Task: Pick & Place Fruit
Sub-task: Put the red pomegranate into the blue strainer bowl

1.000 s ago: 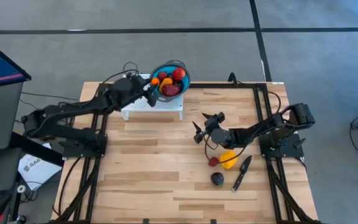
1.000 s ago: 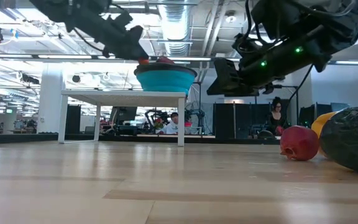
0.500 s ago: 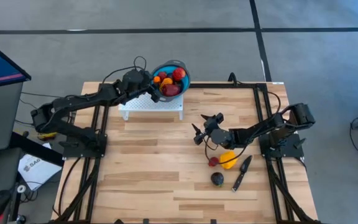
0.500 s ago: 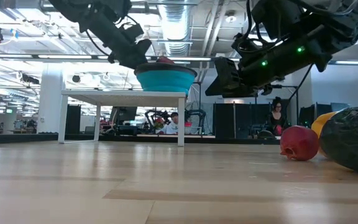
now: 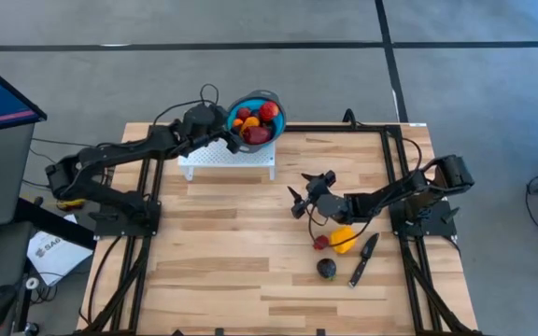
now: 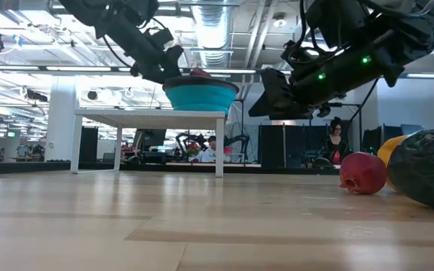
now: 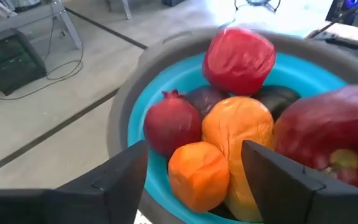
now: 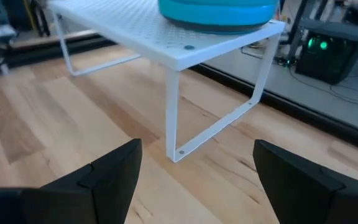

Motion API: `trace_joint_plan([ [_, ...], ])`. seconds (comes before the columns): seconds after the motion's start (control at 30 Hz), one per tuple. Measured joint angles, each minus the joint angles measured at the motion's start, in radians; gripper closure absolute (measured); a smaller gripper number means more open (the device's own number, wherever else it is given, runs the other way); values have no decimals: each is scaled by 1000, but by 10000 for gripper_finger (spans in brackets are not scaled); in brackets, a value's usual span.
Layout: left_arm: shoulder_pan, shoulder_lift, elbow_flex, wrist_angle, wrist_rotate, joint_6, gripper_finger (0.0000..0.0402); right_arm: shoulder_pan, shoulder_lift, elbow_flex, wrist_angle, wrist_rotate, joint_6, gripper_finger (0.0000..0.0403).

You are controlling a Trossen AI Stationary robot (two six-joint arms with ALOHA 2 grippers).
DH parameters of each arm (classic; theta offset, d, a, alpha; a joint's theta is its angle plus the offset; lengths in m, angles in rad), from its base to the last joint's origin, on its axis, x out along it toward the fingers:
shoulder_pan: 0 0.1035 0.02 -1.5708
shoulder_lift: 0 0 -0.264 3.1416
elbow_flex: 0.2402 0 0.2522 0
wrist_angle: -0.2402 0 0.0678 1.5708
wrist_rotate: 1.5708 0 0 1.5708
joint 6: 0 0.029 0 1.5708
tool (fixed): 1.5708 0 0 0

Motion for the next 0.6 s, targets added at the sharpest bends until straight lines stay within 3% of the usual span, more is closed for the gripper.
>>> trace_joint_plan([
  [0.2,-26,-102,0,-2,21,31,128,75,-77,0,-40,0,-198,101],
  [0.3,-68,-174,0,-2,29,32,127,122,-168,0,-151,0,-254,101],
  [0.4,-123,-237,-8,-1,107,33,128,174,-287,0,-309,-24,-260,101],
  [0.5,-198,-265,-31,-3,193,35,134,225,-411,0,-453,-159,-250,101],
  [0.6,-287,-269,-68,-1,219,68,144,260,-515,0,-558,-366,-210,101],
])
